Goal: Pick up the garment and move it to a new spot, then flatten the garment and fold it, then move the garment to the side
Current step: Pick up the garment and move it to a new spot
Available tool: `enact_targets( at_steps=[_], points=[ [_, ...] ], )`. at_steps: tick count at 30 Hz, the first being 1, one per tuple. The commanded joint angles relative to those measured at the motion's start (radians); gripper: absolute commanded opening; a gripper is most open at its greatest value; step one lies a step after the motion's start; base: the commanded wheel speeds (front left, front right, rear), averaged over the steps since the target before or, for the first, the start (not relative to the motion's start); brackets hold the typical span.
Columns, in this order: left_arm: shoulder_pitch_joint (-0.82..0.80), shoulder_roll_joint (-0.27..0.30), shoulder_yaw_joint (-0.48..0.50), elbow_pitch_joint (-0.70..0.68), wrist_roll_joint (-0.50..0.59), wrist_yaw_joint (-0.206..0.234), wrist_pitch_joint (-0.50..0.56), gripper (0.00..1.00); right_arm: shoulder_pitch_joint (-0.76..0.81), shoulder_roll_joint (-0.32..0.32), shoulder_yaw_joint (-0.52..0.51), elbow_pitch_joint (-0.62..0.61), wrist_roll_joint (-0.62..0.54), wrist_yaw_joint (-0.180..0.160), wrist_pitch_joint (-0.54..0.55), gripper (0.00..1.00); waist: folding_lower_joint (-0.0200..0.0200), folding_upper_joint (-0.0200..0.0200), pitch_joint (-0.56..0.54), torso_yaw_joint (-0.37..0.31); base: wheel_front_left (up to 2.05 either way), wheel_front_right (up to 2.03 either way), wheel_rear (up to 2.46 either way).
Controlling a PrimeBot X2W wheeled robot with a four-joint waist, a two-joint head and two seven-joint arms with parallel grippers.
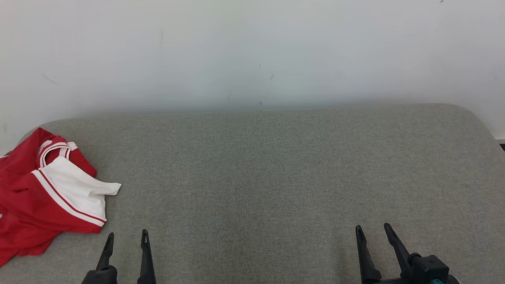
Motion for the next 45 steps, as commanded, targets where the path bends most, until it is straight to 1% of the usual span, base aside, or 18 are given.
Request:
enact_targets(
  at_steps=[1,16,23,30,45],
  points=[
    [0.013,0.007,0.001,-0.008,-0.005,0.004,0.001,1.00,-0.002,0.001,0.002,0.005,0.006,-0.002,-0.001,1.00,0.0000,0.0000,0.000,0.001,0.00,0.00,0.00],
    [0.015,0.013,0.000,-0.020,-0.028,0.012,-0.001,1.00,-0.012,0.001,0.003,0.023,0.017,-0.002,-0.001,1.00,0.0000,0.0000,0.001,0.007,0.00,0.00,0.00],
    [0.011,0.015,0.001,-0.011,-0.034,0.017,-0.009,1.00,-0.007,0.001,0.000,0.020,0.018,-0.002,-0.001,1.00,0.0000,0.0000,0.007,0.028,0.00,0.00,0.00],
    [0.003,0.021,0.004,0.003,-0.040,0.025,-0.014,1.00,-0.002,0.001,-0.004,0.015,0.025,-0.002,-0.001,1.00,0.0000,0.0000,0.014,0.094,0.00,0.00,0.00],
    [0.015,0.027,0.005,0.017,-0.055,0.043,-0.024,1.00,0.010,0.001,-0.004,0.014,0.026,-0.002,-0.001,1.00,0.0000,0.0000,0.025,0.290,0.00,0.00,0.00]
  ],
)
